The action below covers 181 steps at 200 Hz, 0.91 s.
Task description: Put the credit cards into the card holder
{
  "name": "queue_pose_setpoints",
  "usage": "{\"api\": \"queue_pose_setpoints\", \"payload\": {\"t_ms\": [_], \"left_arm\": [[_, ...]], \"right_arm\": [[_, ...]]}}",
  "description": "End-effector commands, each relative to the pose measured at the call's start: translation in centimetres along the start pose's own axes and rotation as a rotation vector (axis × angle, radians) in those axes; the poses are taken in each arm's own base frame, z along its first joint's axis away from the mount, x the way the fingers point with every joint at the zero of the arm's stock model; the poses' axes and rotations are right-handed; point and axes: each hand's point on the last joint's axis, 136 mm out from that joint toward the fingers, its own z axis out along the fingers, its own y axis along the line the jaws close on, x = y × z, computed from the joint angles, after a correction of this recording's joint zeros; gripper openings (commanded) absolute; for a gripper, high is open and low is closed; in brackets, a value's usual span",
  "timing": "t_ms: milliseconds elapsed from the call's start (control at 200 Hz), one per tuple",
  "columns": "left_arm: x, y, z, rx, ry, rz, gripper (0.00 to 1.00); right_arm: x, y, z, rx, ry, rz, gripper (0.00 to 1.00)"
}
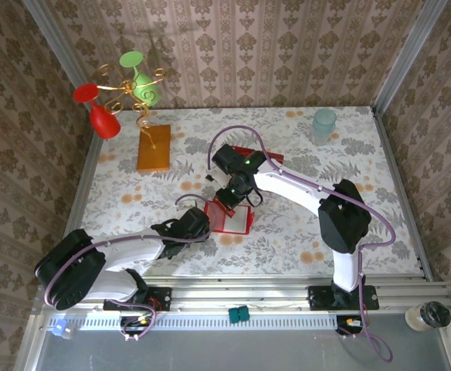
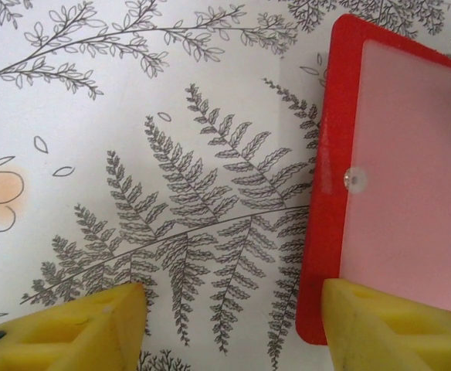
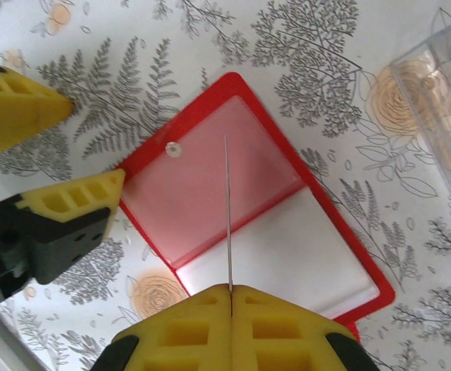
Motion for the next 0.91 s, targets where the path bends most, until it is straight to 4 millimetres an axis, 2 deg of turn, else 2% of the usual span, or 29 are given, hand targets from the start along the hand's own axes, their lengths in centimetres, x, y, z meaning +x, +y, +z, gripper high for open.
{"api": "queue_pose_setpoints", "payload": {"t_ms": [0, 340, 490, 770, 900], "left_arm": [[0.2, 0.8, -0.3, -0.024, -0.011, -0.015, 0.62], [-0.9, 0.3, -1.4, -0.002, -0.04, -0.022, 0.63], [-1.6, 1.1, -2.0, -0.049, -0.038, -0.039, 0.64], [-2.0, 2.8, -1.4, -0.159, 0.022, -0.052, 0.66], [-2.1, 2.6, -0.7, -0.157, 0.043, -0.037, 0.66]], "right_arm": [[-0.3, 1.0, -0.1, -0.069, -0.008, 0.042, 0.0], [0.4, 0.6, 3.1, -0.071, 0.077, 0.051, 0.0], [0.9, 0.2, 4.3, -0.067, 0.111, 0.057, 0.0], [0.9, 0.2, 4.5, -0.082, 0.102, 0.067, 0.0], [0.7, 0.3, 4.3, -0.092, 0.094, 0.069, 0.0]]}}
